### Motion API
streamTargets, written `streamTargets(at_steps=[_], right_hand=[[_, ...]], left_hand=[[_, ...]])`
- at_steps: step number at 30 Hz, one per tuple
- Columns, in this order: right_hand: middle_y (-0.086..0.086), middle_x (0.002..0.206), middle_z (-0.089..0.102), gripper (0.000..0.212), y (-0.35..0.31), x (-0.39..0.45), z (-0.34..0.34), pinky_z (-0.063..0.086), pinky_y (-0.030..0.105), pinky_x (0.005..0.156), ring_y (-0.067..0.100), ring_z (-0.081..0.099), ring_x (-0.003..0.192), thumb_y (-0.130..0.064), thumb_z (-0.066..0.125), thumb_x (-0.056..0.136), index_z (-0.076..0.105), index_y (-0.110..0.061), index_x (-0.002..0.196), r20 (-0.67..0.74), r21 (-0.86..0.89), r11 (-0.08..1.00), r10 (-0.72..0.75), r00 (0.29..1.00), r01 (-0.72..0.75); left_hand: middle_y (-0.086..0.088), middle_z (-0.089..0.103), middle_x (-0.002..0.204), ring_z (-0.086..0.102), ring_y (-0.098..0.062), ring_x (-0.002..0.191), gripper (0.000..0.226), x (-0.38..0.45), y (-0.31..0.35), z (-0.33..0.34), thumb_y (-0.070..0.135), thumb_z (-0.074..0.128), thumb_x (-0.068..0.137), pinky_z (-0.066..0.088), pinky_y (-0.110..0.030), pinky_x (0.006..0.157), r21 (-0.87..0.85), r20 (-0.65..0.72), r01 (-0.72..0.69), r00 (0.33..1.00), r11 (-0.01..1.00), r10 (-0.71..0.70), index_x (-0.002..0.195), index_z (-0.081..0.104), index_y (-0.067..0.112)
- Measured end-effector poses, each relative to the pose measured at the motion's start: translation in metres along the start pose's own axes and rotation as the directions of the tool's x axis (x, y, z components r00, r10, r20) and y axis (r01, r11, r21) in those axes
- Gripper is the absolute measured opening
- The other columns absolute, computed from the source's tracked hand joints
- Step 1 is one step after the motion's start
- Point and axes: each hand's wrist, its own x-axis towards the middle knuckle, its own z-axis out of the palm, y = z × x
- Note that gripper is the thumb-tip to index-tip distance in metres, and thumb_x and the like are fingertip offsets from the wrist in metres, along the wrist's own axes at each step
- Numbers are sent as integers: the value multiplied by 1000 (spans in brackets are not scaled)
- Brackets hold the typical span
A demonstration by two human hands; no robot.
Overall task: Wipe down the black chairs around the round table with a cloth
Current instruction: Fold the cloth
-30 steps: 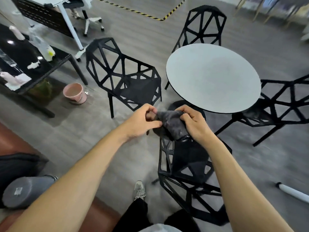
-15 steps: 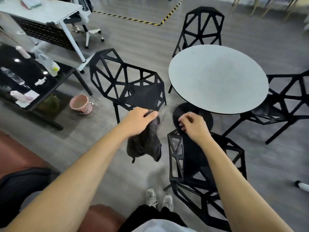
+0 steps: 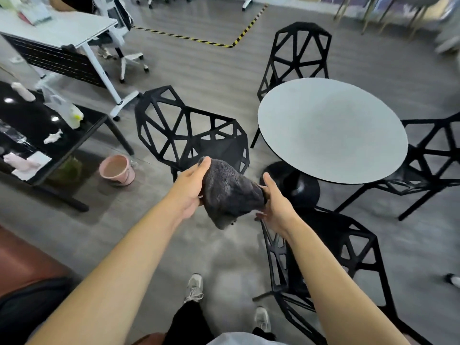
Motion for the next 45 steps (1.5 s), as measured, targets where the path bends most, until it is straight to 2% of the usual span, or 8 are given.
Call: streamTargets(at_steps=[3, 8, 13, 23, 30, 35, 40, 45], right_hand=[[-3, 116, 75, 109, -10, 17, 28, 36, 48, 113, 15, 61, 118, -103, 41, 57, 75, -19, 118, -113, -54, 997, 44, 993, -50], [-9, 116, 74, 96, -34, 30, 88, 31, 44, 118, 9, 60, 118, -95, 42, 63, 76, -22, 116, -165, 42, 998, -45, 985, 52], [-9, 124, 70, 58, -44, 38, 112, 40, 35, 109, 11, 61, 119, -72, 57, 86, 71, -26, 118, -216, 251, 964, -34, 976, 89], [12, 110, 76, 33, -65, 53, 67, 54, 51, 100, 31, 72, 106, -28, 77, 89, 73, -8, 115, -494, 361, 840, -197, 847, 406], [-3, 105, 72, 38, -86, 89, 17, 52, 14, 76, 18, 68, 105, -44, 77, 86, 65, -23, 115, -563, -12, 959, -241, 791, 284], [-24, 145, 47, 87, -106, 108, -23, 34, 26, 112, -1, 38, 139, -48, 87, 74, 37, -54, 144, -254, -353, 856, -477, 841, 379], [-20, 91, 68, 41, -121, 142, -35, 54, 38, 85, 7, 63, 92, -35, 80, 71, 60, -48, 103, -257, -506, 818, -448, 856, 276], [-12, 60, 51, 25, -127, 161, -63, 35, 29, 59, 8, 43, 61, -15, 77, 75, 55, -25, 67, -311, -471, 841, -442, 841, 268]], left_hand=[[0, 76, 110, 72, -16, 103, 38, 21, 19, -26, 47, 50, 102, 58, -36, 86, -73, 89, 52, 995, 996, -45, 120, 68, 19], [-5, 75, 113, 74, -17, 97, 42, 53, 50, -60, 43, 46, 105, 61, -31, 70, -170, 209, 158, 970, 973, -122, 128, 63, 14], [-10, 72, 121, 71, -23, 107, 44, 80, 70, -72, 45, 48, 102, 54, -40, 90, -173, 362, 254, 915, 952, -179, 123, 67, 11], [1, 76, 110, 70, -22, 108, 28, 150, 92, -29, 39, 50, 104, 54, -46, 98, 277, 413, -95, 910, 956, -29, 113, 72, 23], [-6, 76, 107, 68, -23, 102, 28, 202, 104, 38, 28, 49, 106, 46, -38, 97, 263, 470, -46, 878, 964, -86, 106, 71, 10], [-6, 77, 91, 71, -15, 83, 31, 227, 118, 84, 25, 48, 106, 53, -22, 69, 324, 496, -85, 863, 942, -93, 97, 72, 8], [-6, 77, 93, 72, -17, 88, 28, 250, 129, 107, 25, 53, 104, 55, -30, 80, 314, 514, -78, 852, 946, -100, 96, 74, 9], [-2, 77, 96, 70, -15, 96, 16, 290, 139, 115, 21, 63, 99, 53, -18, 76, 480, 493, -226, 869, 848, -47, 98, 75, 10]])
